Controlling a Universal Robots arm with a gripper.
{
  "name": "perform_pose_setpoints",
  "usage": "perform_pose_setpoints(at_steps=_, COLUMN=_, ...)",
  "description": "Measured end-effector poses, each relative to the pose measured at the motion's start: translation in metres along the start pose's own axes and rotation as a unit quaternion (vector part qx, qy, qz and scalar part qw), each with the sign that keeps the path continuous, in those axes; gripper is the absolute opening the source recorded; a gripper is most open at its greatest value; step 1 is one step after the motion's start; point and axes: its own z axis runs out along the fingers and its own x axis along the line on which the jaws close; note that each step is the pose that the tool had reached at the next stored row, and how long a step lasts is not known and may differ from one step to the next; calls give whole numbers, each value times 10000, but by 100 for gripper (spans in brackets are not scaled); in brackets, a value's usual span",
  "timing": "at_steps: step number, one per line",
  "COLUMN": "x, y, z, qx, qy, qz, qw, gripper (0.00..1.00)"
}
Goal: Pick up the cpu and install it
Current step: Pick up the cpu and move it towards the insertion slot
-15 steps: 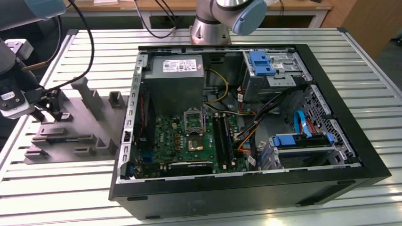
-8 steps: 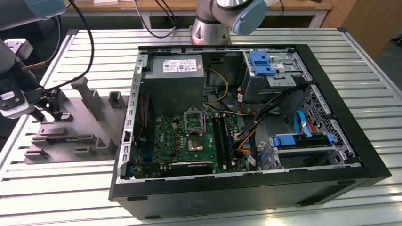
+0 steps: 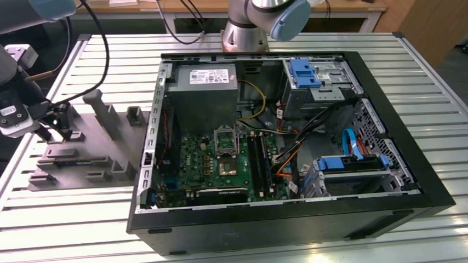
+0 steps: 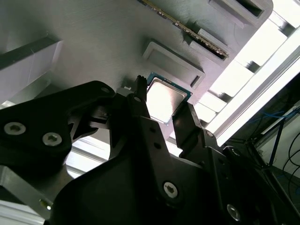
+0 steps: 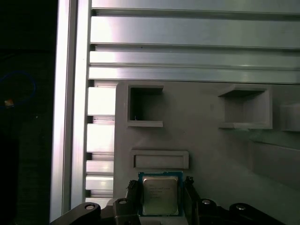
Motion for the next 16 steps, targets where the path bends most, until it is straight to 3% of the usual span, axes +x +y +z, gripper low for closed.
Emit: perform_pose_setpoints(at_steps=16, x=-1, y=4, z=-90, qx=0, qy=0, qz=0, qw=10000, gripper=47)
